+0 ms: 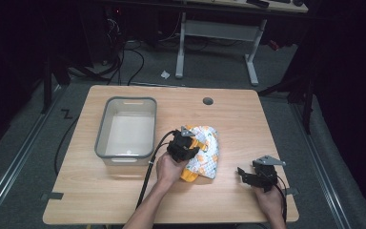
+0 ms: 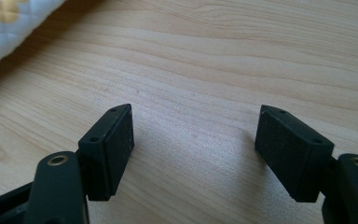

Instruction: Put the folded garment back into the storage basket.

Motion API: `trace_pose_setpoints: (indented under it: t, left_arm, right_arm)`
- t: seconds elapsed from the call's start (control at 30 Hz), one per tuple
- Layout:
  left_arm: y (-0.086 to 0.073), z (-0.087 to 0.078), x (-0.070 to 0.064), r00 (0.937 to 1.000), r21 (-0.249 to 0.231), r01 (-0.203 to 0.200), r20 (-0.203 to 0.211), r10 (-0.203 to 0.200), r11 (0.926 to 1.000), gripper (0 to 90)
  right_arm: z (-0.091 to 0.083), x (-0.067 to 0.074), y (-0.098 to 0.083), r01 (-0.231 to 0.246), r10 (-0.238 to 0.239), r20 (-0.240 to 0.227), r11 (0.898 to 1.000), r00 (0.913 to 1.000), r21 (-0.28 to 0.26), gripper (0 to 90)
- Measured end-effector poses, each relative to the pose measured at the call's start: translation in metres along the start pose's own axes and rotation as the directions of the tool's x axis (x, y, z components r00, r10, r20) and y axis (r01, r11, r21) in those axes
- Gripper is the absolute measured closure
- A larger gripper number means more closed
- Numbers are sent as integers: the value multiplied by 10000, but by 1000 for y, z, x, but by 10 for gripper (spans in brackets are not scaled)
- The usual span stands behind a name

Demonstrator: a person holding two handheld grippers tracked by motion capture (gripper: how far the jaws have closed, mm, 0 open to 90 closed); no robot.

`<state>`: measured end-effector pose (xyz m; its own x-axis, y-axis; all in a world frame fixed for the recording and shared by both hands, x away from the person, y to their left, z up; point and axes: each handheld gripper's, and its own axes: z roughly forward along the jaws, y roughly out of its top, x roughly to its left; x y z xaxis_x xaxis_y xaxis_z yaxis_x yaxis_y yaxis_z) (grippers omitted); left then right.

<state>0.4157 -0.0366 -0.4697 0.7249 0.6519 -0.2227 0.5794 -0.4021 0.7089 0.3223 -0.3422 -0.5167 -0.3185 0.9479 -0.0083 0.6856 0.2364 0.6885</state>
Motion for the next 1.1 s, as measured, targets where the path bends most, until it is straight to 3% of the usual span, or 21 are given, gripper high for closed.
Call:
trace_pose_setpoints:
  t: [0.53,1.1]
  left_arm:
    - [3,-39,4,9993,-986,154,348,-120,9950,744]
    - [4,-74,15,9984,-1560,349,502,-274,9871,744]
  right_arm:
    - [0,0,0,2,-2,-1,10000,10000,2,285]
    - [0,0,0,2,-2,-2,10000,10000,2,285]
